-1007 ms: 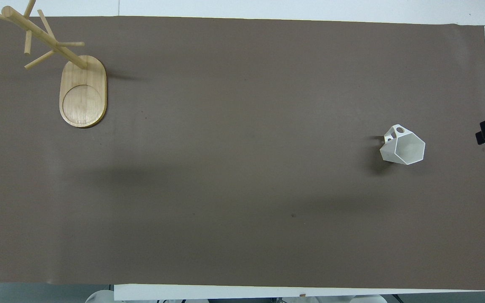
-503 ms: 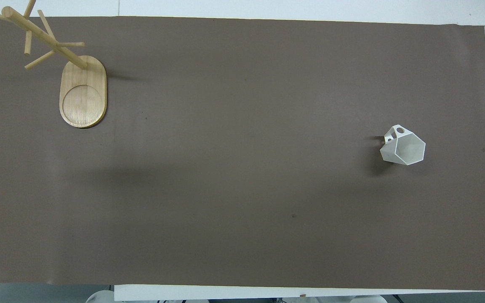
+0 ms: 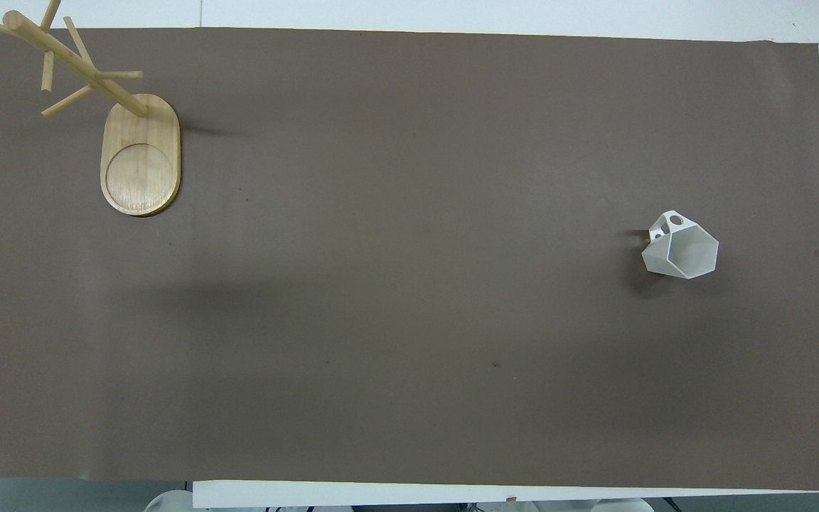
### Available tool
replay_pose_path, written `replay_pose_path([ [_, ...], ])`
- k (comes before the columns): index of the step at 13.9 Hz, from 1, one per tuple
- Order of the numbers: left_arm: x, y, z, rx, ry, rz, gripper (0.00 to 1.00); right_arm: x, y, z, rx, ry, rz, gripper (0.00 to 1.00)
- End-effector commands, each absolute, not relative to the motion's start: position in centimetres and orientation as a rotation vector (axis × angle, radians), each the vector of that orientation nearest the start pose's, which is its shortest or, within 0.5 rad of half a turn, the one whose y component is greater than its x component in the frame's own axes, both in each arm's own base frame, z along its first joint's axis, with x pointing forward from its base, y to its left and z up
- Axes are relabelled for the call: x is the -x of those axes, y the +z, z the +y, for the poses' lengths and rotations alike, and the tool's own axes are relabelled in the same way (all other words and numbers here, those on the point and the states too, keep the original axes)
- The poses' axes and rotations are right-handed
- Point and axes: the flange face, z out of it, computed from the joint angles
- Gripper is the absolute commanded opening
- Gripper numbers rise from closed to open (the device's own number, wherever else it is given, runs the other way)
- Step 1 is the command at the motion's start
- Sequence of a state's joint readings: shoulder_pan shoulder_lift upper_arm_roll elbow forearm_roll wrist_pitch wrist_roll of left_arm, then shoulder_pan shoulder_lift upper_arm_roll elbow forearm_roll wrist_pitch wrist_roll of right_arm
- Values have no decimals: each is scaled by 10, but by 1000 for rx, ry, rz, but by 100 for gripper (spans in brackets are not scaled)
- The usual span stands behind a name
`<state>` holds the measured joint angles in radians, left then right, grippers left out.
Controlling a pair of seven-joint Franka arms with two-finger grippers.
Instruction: Hang cup on rack
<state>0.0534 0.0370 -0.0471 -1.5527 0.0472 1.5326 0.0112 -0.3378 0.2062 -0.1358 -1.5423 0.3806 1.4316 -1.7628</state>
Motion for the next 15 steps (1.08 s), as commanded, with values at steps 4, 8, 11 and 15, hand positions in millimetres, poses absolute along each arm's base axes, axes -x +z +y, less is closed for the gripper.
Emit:
replay_pose_path([
  [4,-552,610,9,3090,98,11,100,-575,361,-257,1573,-657,-1566,100],
  [8,-552,610,9,3090,98,11,100,-575,273,-254,1331,-827,-1518,100],
  [11,-552,610,9,3090,98,11,100,-564,263,-262,1276,-874,-1529,100],
  [15,-552,610,9,3090,98,11,100,-550,224,-254,1198,-959,-1499,100],
])
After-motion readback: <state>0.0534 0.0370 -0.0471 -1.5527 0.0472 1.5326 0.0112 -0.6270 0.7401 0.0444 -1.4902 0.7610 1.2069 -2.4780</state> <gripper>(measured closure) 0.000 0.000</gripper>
